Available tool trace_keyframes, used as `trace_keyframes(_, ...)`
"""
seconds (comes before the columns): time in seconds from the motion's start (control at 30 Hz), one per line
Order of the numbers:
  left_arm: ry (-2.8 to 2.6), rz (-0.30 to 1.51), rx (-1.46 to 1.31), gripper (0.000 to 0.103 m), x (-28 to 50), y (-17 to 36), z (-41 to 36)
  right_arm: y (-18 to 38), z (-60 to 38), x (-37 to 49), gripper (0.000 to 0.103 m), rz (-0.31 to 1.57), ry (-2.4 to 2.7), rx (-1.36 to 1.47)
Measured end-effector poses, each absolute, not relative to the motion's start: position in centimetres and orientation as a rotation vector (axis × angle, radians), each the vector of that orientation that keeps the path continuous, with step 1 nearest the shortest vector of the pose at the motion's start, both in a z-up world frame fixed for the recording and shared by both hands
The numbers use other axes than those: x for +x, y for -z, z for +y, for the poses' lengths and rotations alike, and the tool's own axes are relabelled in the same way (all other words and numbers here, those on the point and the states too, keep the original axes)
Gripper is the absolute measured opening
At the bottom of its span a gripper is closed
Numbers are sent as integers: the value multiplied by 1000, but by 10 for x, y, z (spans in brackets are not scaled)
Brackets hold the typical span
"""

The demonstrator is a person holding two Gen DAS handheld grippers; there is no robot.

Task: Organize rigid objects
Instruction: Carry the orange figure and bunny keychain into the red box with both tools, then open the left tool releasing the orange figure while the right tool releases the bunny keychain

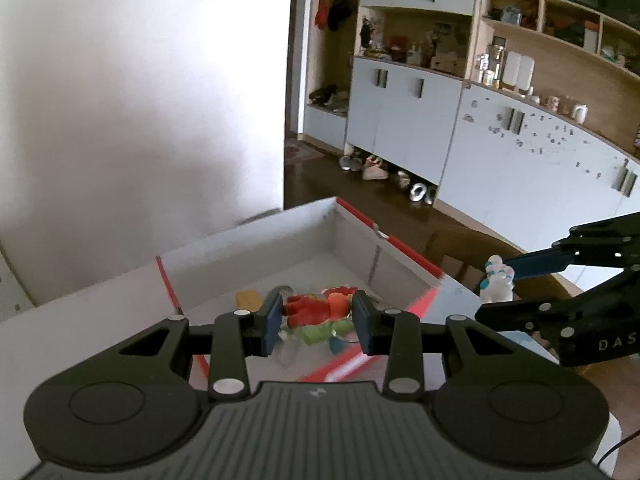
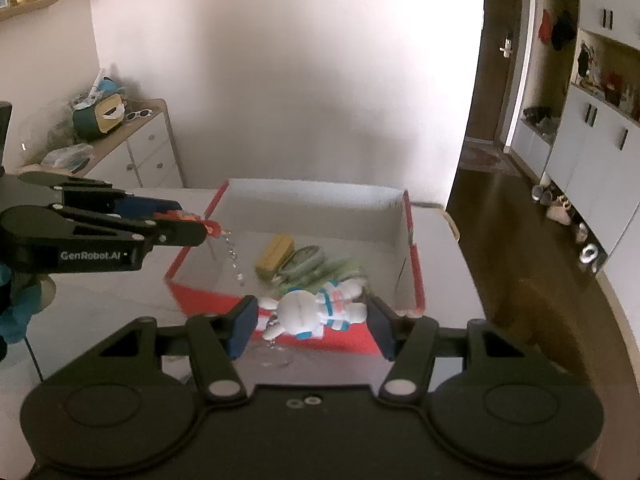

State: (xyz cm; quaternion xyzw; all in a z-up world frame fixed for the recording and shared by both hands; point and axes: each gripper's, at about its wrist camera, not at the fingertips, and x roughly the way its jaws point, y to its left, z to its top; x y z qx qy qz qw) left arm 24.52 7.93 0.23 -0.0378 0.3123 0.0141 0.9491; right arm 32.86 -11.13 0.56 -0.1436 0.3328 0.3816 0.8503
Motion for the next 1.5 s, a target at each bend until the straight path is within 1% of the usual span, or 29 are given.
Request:
trace_keyframes(0.37, -76, 679, -2, 37, 313, 11, 91, 14, -80, 382, 59, 710, -804, -339)
trace_keyframes(0.87, -90, 735, -25, 37, 406, 52, 105, 65, -41, 438, 59, 774, -771, -387)
trace_keyframes(1.17, -87, 801, -45, 37, 437, 84, 105, 93, -27, 455, 59, 845, -760, -417)
trace_keyframes(1.5, -111, 906, -50, 37, 452, 107, 117, 105, -10, 458, 59, 892, -755, -463)
